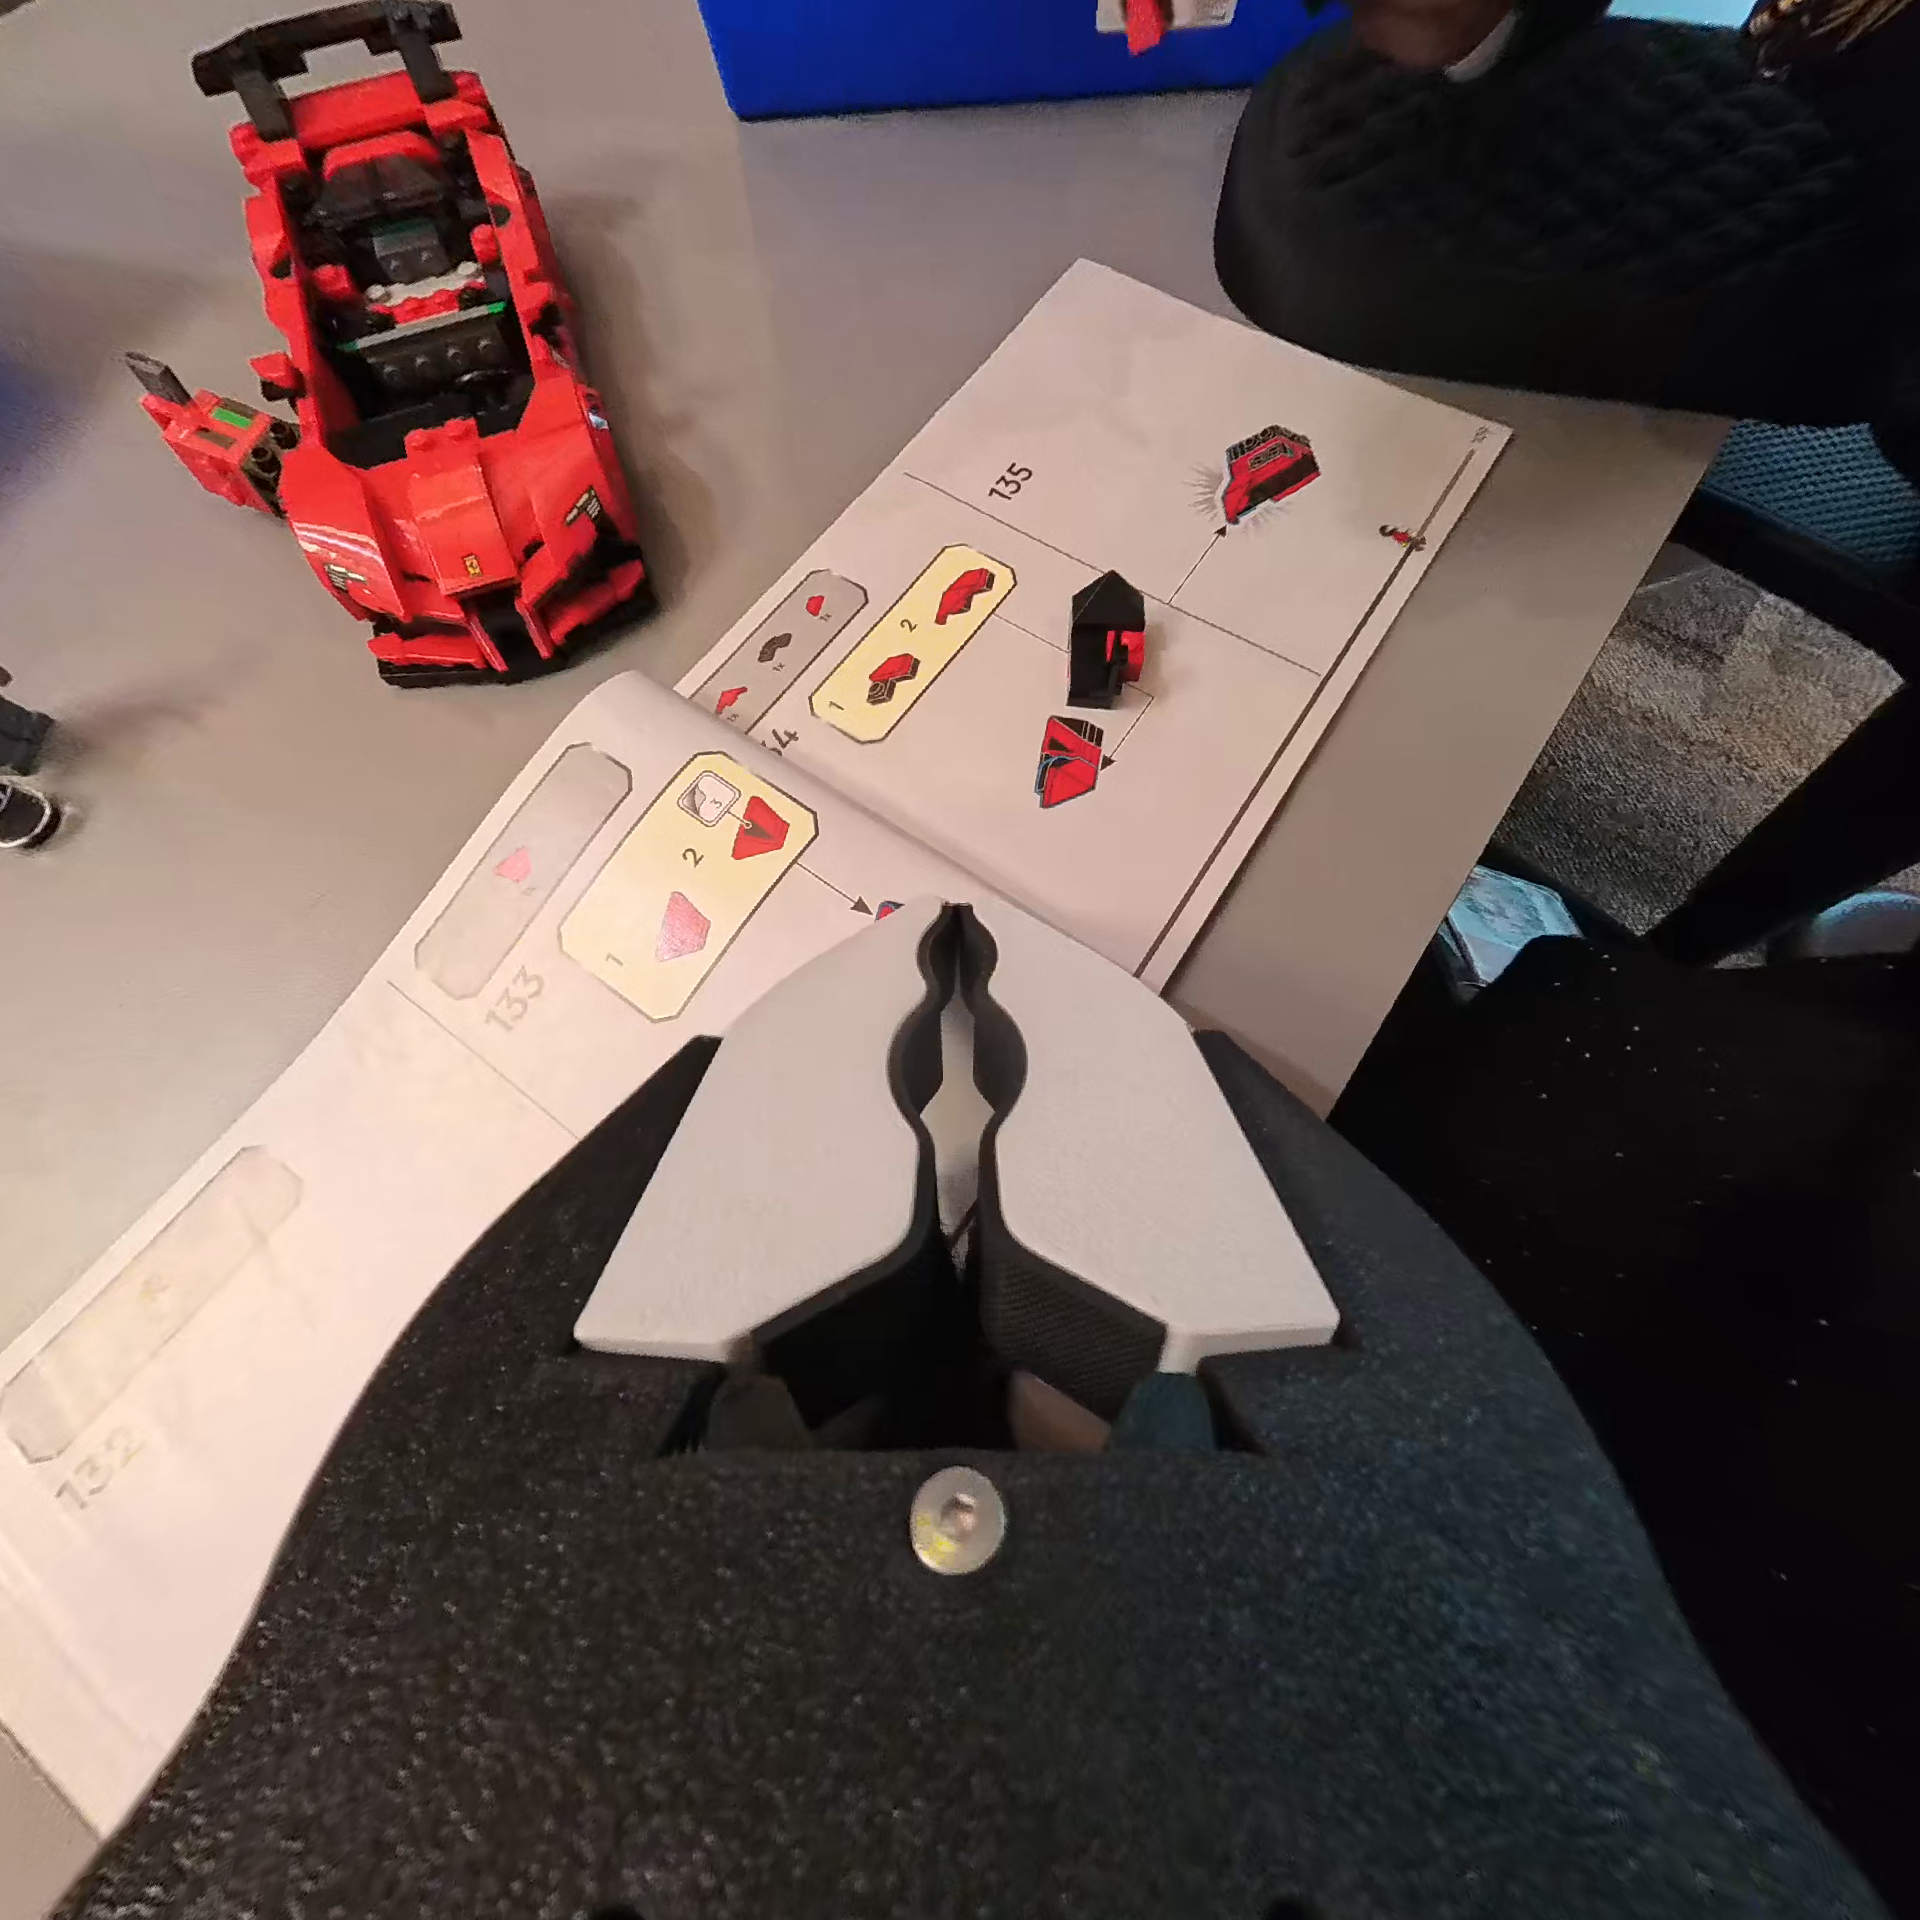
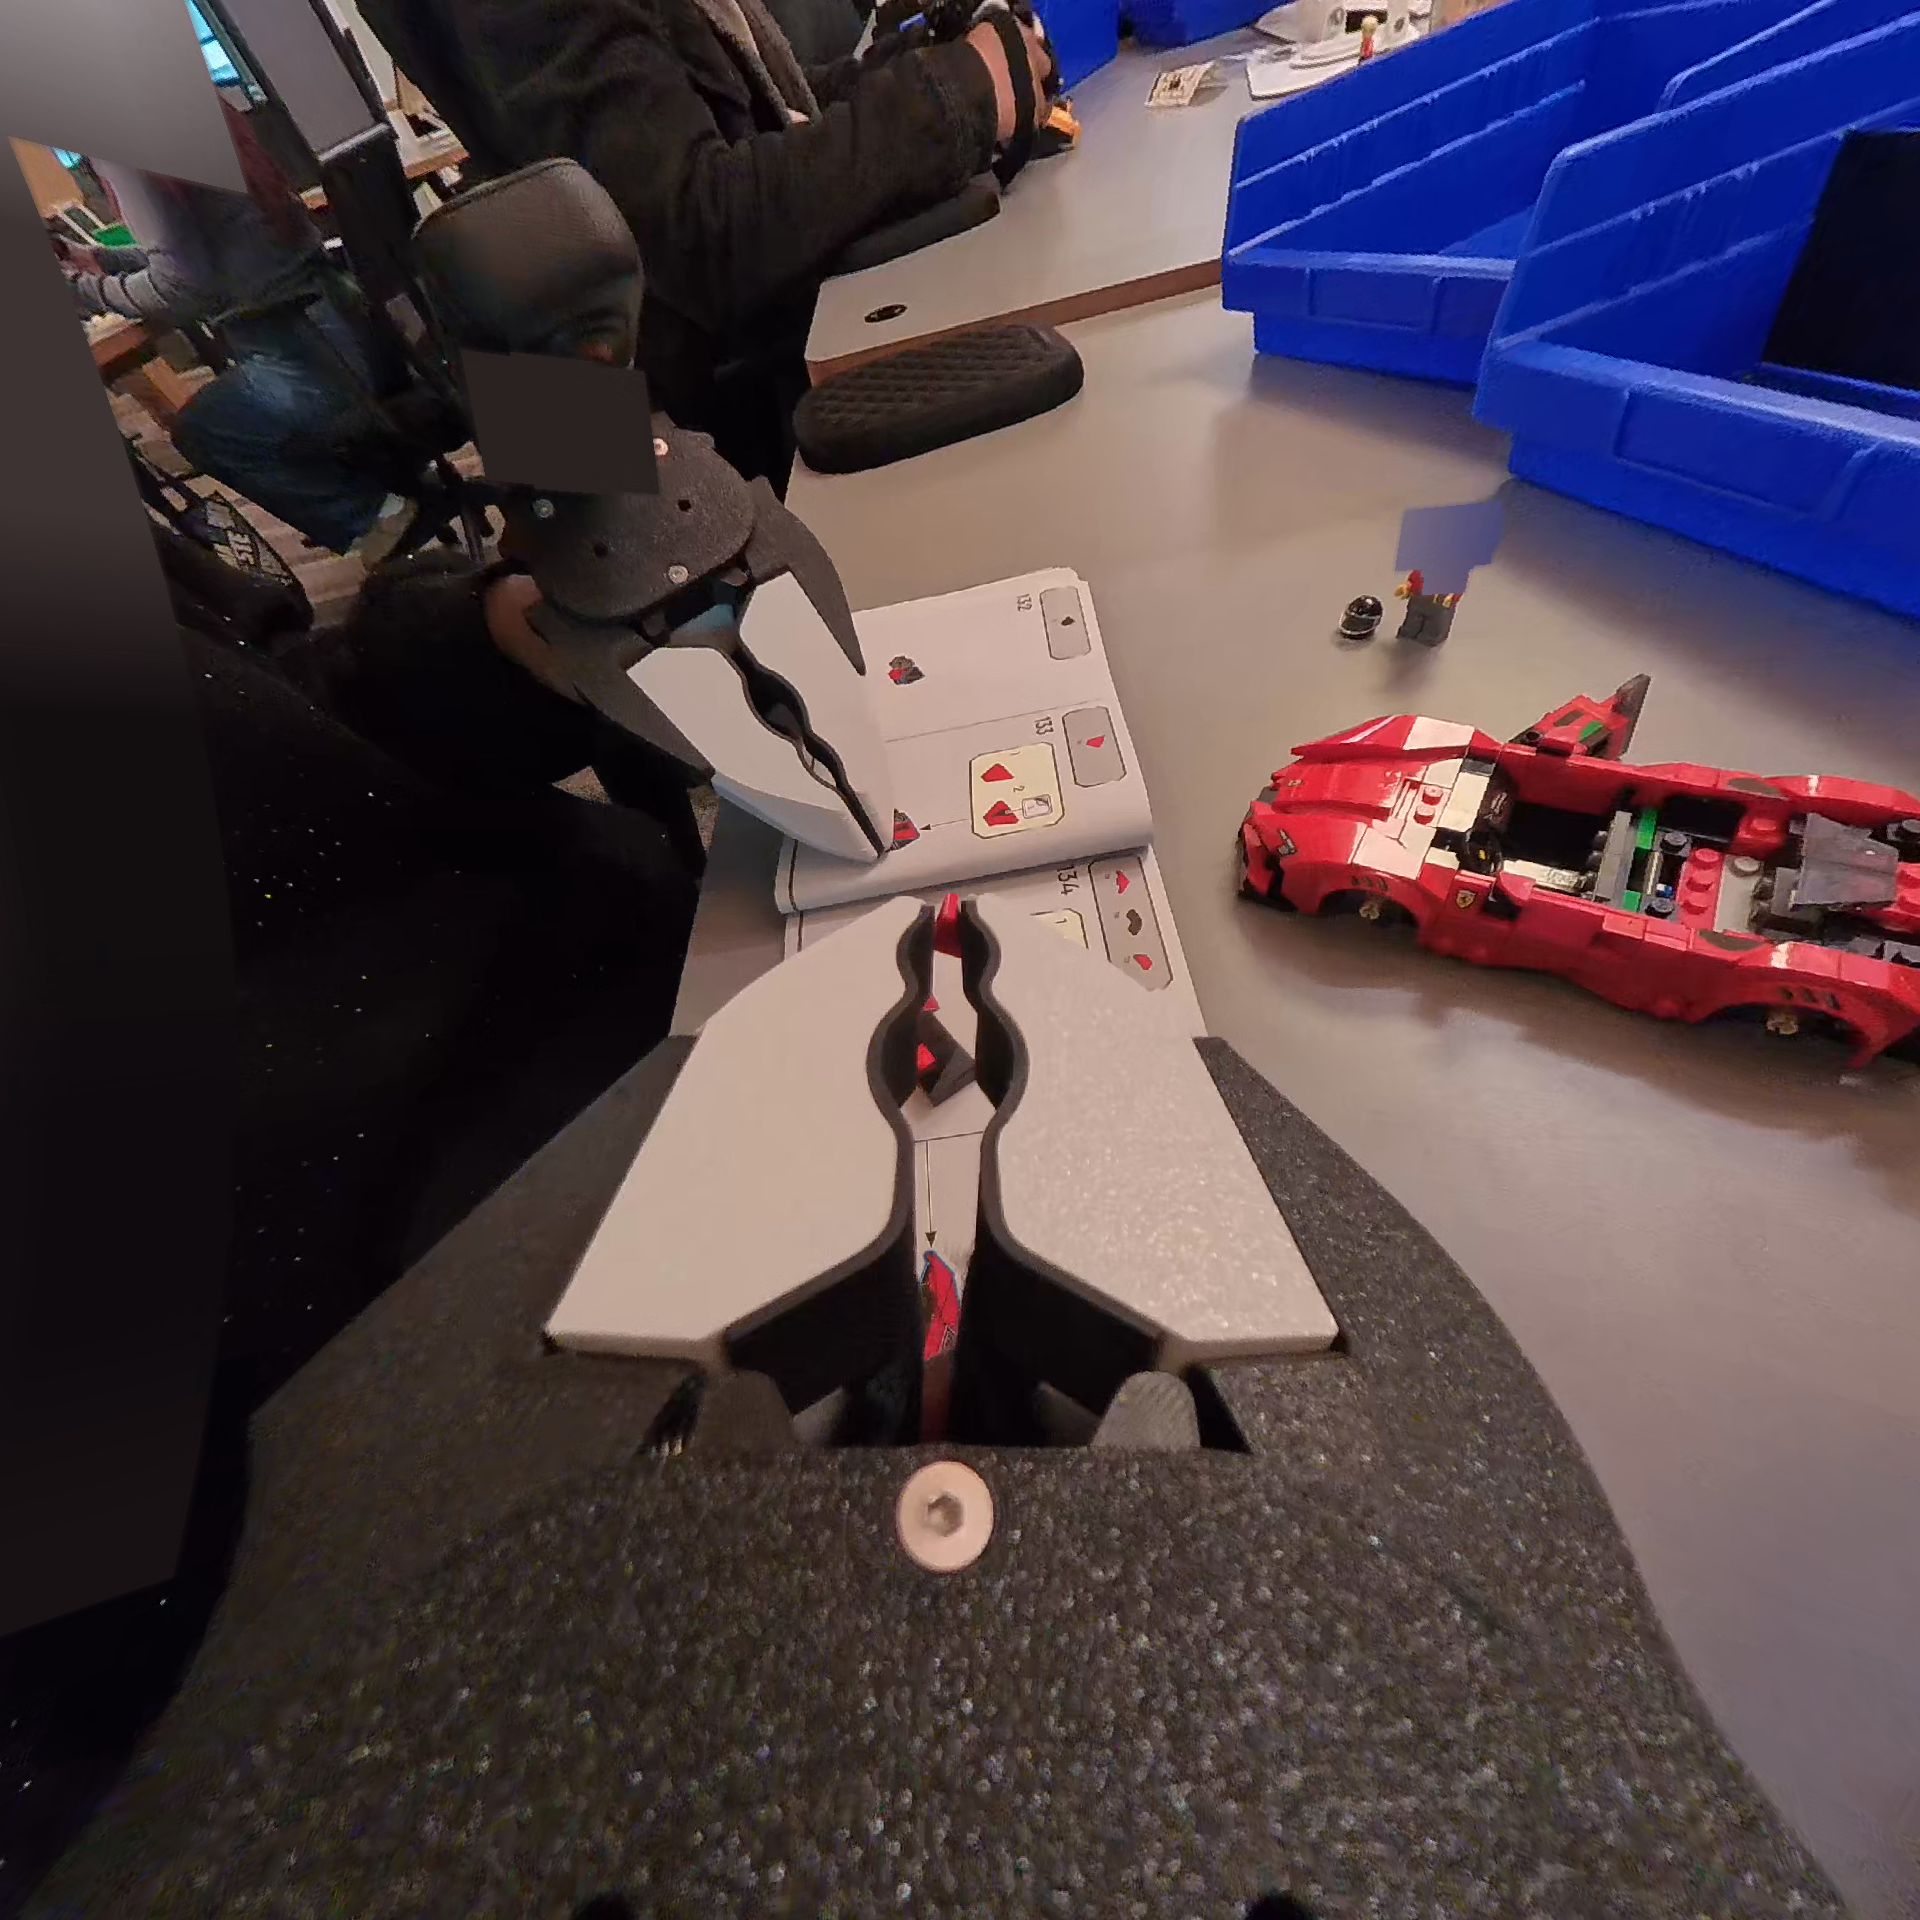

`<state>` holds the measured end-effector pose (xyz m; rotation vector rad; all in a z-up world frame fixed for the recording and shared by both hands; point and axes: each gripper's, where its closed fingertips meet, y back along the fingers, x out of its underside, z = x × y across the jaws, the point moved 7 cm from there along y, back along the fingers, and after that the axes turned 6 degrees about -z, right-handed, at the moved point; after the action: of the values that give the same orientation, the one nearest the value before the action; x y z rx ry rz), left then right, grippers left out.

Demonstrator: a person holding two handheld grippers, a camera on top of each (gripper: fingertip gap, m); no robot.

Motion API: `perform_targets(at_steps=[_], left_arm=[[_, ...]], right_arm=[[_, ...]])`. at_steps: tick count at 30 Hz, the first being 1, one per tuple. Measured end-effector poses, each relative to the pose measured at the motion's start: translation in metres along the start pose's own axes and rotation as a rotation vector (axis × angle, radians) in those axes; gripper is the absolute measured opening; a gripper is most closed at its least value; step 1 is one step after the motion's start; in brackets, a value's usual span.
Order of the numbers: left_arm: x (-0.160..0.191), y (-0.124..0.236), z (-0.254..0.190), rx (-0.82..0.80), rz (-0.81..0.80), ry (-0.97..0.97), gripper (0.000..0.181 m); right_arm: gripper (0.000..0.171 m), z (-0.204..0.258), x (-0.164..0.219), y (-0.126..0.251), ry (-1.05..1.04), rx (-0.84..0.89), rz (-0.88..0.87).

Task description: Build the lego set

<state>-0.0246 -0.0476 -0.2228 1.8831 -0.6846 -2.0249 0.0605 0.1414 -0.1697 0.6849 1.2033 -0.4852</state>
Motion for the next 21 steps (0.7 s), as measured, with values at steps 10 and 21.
perform_targets(at_steps=[10,21], left_arm=[[0.0029,-0.0008,0.0007,0.01,-0.024,0.033,0.0],[0.0038,-0.0002,0.0022,0.023,-0.034,0.061,0.0]], right_arm=[[0.005,-0.002,0.0043,-0.0012,-0.009,0.001,0.008],[0.005,-0.004,0.0083,-0.0016,-0.007,0.016,0.03]])
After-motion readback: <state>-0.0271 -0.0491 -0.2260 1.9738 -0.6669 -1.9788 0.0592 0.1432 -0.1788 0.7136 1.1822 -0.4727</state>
